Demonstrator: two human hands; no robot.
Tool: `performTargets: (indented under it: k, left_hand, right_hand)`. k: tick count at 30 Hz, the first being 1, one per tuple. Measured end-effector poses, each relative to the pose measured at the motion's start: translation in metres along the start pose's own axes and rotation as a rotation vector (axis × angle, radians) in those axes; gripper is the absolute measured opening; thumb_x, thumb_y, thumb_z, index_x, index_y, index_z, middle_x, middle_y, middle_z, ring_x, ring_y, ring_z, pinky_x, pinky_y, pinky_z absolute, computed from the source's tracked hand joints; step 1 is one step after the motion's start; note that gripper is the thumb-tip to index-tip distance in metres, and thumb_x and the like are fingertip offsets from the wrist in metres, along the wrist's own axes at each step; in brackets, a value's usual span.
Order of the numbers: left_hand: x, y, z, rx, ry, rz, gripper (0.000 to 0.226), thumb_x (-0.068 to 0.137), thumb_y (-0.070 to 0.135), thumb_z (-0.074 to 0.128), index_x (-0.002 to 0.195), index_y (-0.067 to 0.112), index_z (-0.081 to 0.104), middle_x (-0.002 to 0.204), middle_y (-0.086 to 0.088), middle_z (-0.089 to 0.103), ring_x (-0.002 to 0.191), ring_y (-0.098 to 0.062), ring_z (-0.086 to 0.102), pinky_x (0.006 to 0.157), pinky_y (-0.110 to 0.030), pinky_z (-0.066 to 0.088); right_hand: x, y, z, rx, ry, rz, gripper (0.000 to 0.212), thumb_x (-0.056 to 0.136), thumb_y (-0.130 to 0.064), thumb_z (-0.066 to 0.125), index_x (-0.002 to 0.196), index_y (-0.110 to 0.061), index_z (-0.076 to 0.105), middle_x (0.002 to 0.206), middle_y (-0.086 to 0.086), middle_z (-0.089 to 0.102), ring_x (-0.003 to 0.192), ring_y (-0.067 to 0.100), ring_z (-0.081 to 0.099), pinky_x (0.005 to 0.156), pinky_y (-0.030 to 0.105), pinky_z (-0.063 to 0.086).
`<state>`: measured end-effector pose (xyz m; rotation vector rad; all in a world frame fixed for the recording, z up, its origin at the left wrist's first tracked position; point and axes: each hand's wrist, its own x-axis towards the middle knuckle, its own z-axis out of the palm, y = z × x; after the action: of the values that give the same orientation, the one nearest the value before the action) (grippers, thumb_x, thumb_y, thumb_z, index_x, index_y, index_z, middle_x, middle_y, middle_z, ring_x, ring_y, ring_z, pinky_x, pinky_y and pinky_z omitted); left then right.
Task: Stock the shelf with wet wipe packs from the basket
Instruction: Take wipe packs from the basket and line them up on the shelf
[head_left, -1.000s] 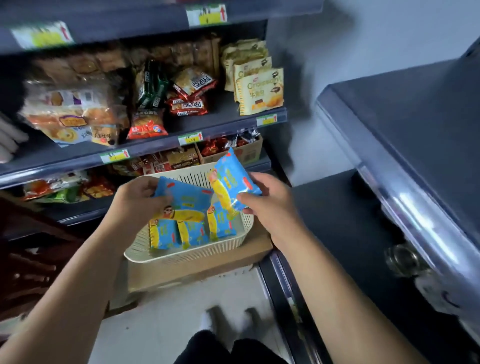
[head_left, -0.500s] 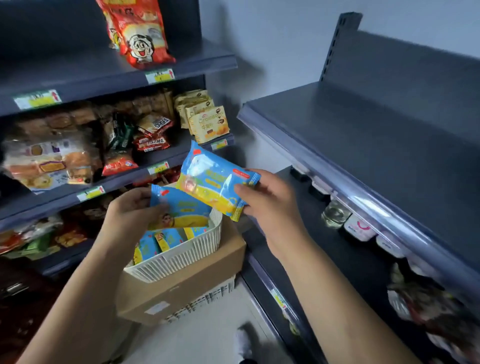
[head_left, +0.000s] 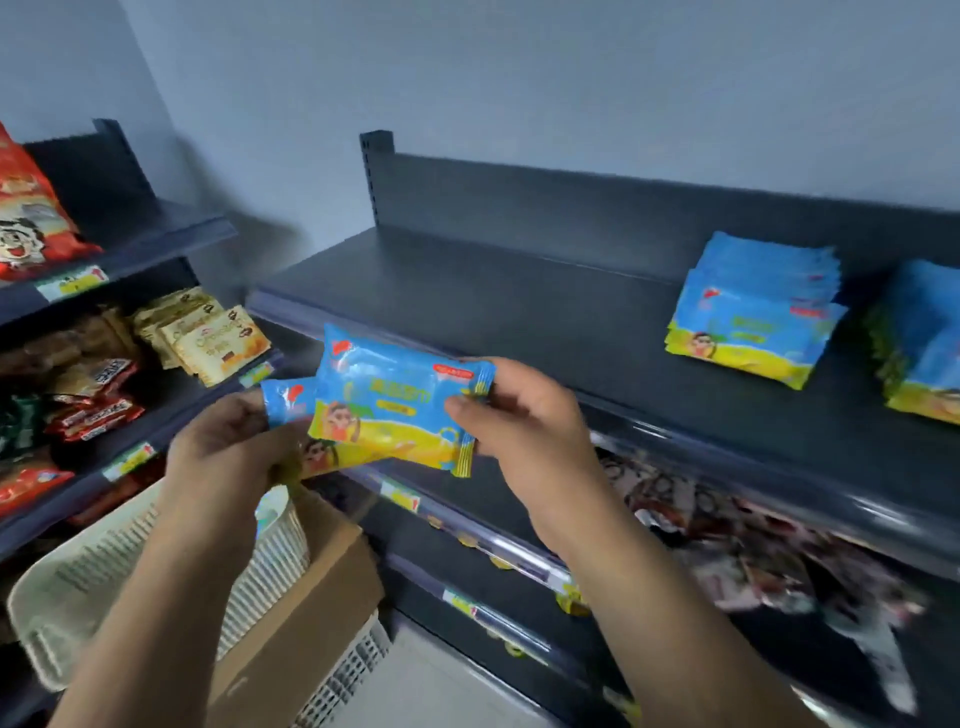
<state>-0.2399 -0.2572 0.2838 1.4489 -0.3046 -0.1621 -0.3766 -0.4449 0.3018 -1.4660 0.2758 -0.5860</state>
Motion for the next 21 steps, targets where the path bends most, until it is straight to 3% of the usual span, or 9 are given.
performTargets:
  k: [2, 4, 6, 8, 12, 16, 19, 21]
  left_hand:
    - [-0.005, 0.017, 0.038, -0.027, -0.058, 0.031, 0.019, 0.088, -0.009, 0.065, 0.093, 0.009, 0.069, 0.077, -0.002, 0.076, 0.063, -0.013, 0.072, 0.057, -0.023, 0.06]
    - [-0.013, 0.03, 0.076, -0.037, -0.136, 0.045, 0.018, 0.09, -0.007, 0.064, 0.094, 0.01, 0.069, 0.077, 0.0, 0.077, 0.061, -0.012, 0.072, 0.05, -0.019, 0.056]
    - [-0.021, 0.04, 0.113, -0.058, -0.205, 0.056, 0.016, 0.09, -0.003, 0.067, 0.1, 0.008, 0.071, 0.093, -0.007, 0.08, 0.074, -0.018, 0.076, 0.061, -0.023, 0.06]
    - [-0.031, 0.046, 0.153, -0.075, -0.238, 0.081, 0.02, 0.089, -0.003, 0.068, 0.105, 0.007, 0.072, 0.099, -0.008, 0.08, 0.082, -0.019, 0.076, 0.069, -0.024, 0.062]
    - [-0.062, 0.053, 0.243, -0.071, -0.359, 0.136, 0.021, 0.088, -0.007, 0.067, 0.104, 0.005, 0.072, 0.095, -0.007, 0.081, 0.08, -0.017, 0.076, 0.07, -0.024, 0.062]
    - [-0.096, 0.05, 0.332, -0.074, -0.506, 0.119, 0.02, 0.087, -0.009, 0.067, 0.102, 0.005, 0.072, 0.094, -0.007, 0.081, 0.077, -0.015, 0.076, 0.063, -0.022, 0.061]
    - [-0.12, 0.047, 0.392, -0.079, -0.586, 0.097, 0.022, 0.087, -0.011, 0.067, 0.101, 0.006, 0.072, 0.093, -0.007, 0.081, 0.074, -0.013, 0.076, 0.062, -0.02, 0.06]
    - [-0.134, 0.044, 0.424, -0.057, -0.629, 0.101, 0.023, 0.087, -0.012, 0.067, 0.097, 0.008, 0.072, 0.093, -0.008, 0.081, 0.076, -0.015, 0.076, 0.067, -0.025, 0.061]
  right_hand:
    - [-0.009, -0.02, -0.031, 0.001, 0.069, -0.046, 0.016, 0.086, -0.01, 0.071, 0.099, -0.018, 0.076, 0.101, 0.012, 0.077, 0.1, 0.035, 0.073, 0.09, 0.054, 0.059]
    - [-0.017, -0.04, -0.066, 0.004, 0.128, -0.101, 0.019, 0.087, -0.005, 0.071, 0.1, -0.018, 0.076, 0.102, 0.012, 0.078, 0.1, 0.033, 0.073, 0.089, 0.05, 0.06]
    - [-0.028, -0.06, -0.103, -0.001, 0.185, -0.154, 0.024, 0.09, 0.001, 0.069, 0.095, -0.021, 0.077, 0.099, 0.009, 0.078, 0.094, 0.023, 0.075, 0.086, 0.043, 0.06]
    - [-0.041, -0.077, -0.143, -0.015, 0.236, -0.2, 0.03, 0.091, 0.004, 0.068, 0.093, -0.024, 0.078, 0.099, 0.006, 0.079, 0.094, 0.02, 0.073, 0.089, 0.046, 0.059]
    - [-0.07, -0.107, -0.232, -0.045, 0.327, -0.231, 0.03, 0.093, 0.006, 0.063, 0.103, -0.02, 0.076, 0.105, 0.004, 0.079, 0.105, 0.027, 0.073, 0.091, 0.047, 0.058]
    - [-0.097, -0.128, -0.324, -0.105, 0.472, -0.249, 0.023, 0.093, 0.004, 0.064, 0.104, -0.013, 0.075, 0.099, 0.011, 0.078, 0.09, 0.024, 0.072, 0.077, 0.04, 0.06]
    - [-0.113, -0.143, -0.391, -0.142, 0.601, -0.274, 0.013, 0.09, -0.001, 0.07, 0.089, -0.013, 0.074, 0.08, 0.014, 0.063, 0.085, 0.027, 0.064, 0.075, 0.052, 0.058]
    - [-0.121, -0.154, -0.43, -0.125, 0.667, -0.284, 0.015, 0.091, 0.002, 0.067, 0.083, -0.011, 0.07, 0.08, 0.019, 0.061, 0.088, 0.033, 0.069, 0.077, 0.051, 0.061]
